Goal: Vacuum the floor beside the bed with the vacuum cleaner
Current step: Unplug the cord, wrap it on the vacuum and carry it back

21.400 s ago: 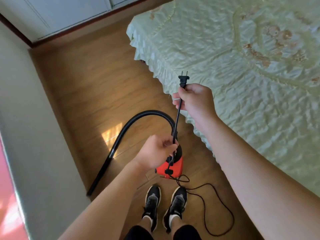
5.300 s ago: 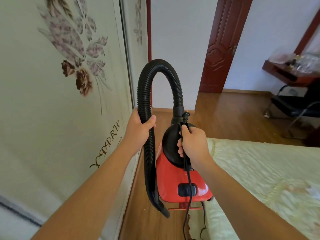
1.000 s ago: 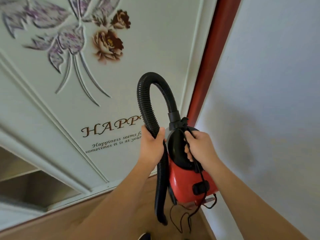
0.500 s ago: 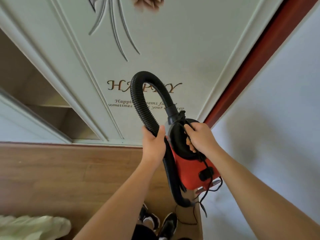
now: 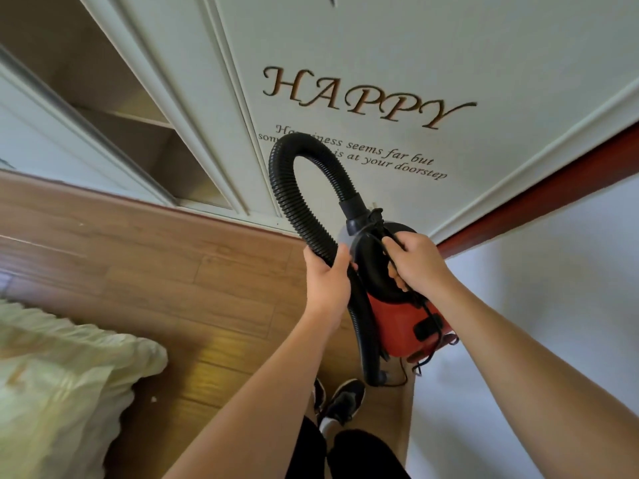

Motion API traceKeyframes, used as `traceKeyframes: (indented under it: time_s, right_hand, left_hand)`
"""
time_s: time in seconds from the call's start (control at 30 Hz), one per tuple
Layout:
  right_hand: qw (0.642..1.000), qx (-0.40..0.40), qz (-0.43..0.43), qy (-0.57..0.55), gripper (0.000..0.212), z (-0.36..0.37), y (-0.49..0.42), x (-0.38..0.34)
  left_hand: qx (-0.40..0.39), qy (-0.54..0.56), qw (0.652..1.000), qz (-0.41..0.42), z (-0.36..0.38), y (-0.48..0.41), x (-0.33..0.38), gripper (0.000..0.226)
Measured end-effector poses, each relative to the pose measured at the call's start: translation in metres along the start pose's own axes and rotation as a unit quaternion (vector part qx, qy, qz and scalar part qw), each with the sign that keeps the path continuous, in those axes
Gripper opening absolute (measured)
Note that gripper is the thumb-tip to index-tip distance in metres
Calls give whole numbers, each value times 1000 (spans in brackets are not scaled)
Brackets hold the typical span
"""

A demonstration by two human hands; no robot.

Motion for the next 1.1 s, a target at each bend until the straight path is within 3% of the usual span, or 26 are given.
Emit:
traceKeyframes:
  time_s: [0.27,0.5,1.1]
  right_hand:
    - [997,-44,34,45,34,33,-54,38]
    - [989,-101,47,96,31,57,-104,83]
    - [954,-241,31,173,31,172,-236,269]
  left_hand:
    - [0,48,995,-93,-3,-52,-57,11]
    - [47,78,986,-138,1,-99,-104,14]
    - [164,174,940,-243,-22,-237,-283,13]
Point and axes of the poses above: each hand's wrist, its own y-axis away from the middle knuckle, its own z-axis out of the palm, x = y × z, the point moved 5 cm from there along -y, towards the middle knuckle, and after that the axes turned 5 degrees about -z, right-handed, at the moved point
